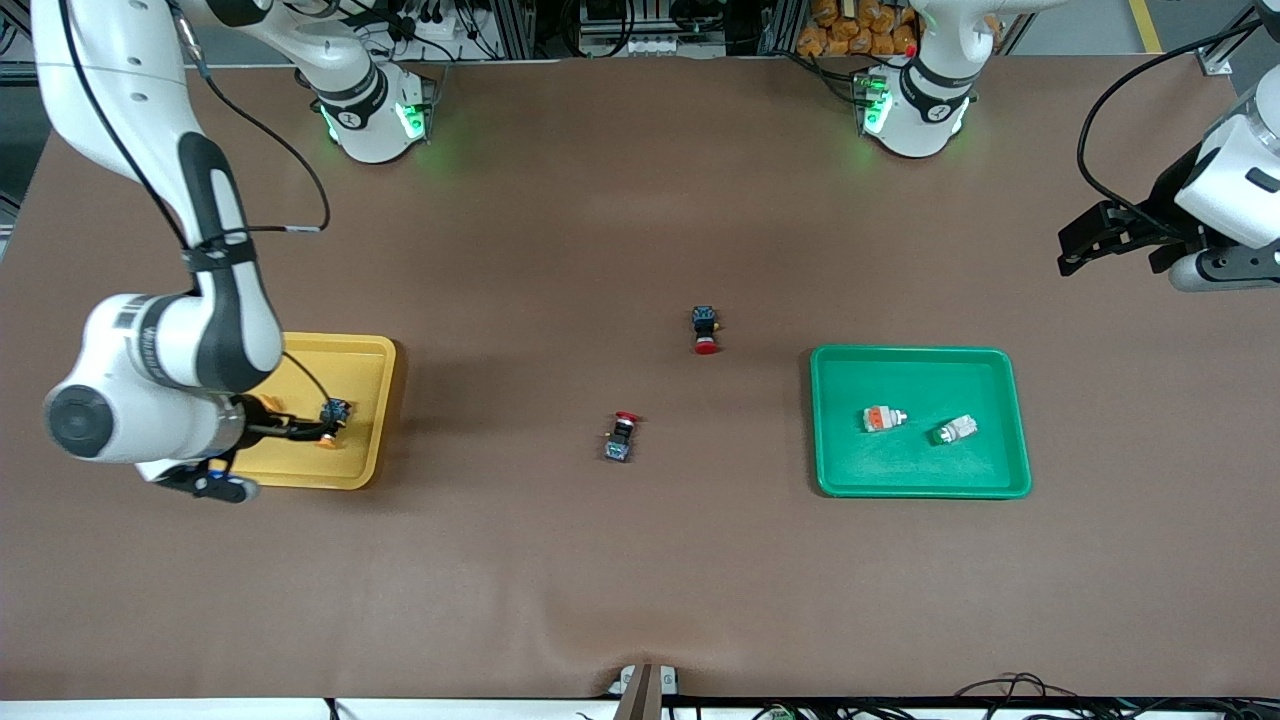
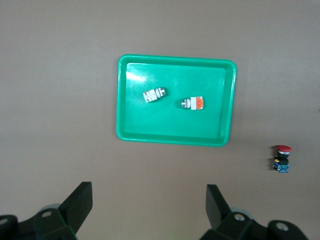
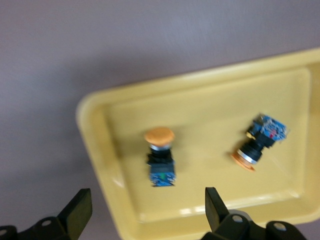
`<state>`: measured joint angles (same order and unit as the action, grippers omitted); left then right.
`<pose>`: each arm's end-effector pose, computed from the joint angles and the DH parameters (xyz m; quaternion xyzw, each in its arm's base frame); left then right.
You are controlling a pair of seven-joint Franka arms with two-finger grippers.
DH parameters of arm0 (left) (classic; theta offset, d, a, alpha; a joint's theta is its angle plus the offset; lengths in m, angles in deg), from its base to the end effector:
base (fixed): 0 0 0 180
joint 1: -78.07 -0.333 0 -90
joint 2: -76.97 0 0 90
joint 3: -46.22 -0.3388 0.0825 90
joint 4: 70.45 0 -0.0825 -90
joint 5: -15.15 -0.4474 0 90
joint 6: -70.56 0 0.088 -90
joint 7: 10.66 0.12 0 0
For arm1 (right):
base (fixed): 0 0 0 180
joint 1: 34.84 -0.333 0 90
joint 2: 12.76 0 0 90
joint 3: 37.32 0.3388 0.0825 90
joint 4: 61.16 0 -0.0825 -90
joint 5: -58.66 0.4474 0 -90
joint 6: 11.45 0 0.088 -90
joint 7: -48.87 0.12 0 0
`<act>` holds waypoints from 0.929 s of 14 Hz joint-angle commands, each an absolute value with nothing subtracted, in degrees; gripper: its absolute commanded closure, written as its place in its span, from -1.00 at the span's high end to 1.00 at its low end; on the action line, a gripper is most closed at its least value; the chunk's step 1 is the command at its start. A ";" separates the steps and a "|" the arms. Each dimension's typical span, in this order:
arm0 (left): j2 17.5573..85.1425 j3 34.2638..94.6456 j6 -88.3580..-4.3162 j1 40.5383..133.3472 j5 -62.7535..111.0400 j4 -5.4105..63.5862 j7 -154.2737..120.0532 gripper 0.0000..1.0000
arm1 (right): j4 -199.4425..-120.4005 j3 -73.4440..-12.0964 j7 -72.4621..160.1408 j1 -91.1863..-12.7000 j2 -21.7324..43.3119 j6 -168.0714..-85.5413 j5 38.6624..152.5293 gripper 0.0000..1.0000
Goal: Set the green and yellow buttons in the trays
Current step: 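Lower the yellow button into the yellow tray and open the right gripper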
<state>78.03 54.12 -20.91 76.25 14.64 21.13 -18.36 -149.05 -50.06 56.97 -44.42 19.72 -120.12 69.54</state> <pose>0.6110 -0.0648 0.6331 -0.9999 -0.0141 -0.0088 0.0047 0.7424 -0.0044 0.2922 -0.9874 0.1251 0.0949 0.0219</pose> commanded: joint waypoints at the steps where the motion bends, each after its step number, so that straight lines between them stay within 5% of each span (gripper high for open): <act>1: 77.94 54.22 -19.88 75.96 15.07 19.90 -17.34 1.00 | -143.36 -49.01 56.08 -42.84 19.49 -117.02 72.46 1.00; 7: 78.46 54.21 -16.45 74.21 16.02 19.90 -17.07 1.00 | -133.69 -48.48 55.99 -44.08 19.23 -109.90 72.72 1.00; 13: 81.98 53.95 -17.15 76.31 16.21 23.86 -17.69 1.00 | -132.54 -40.22 55.99 -40.82 18.61 -111.38 67.63 1.00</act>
<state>78.98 54.19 -17.06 75.97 15.80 21.38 -18.36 -133.76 -42.53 56.47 -42.87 19.03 -111.21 68.90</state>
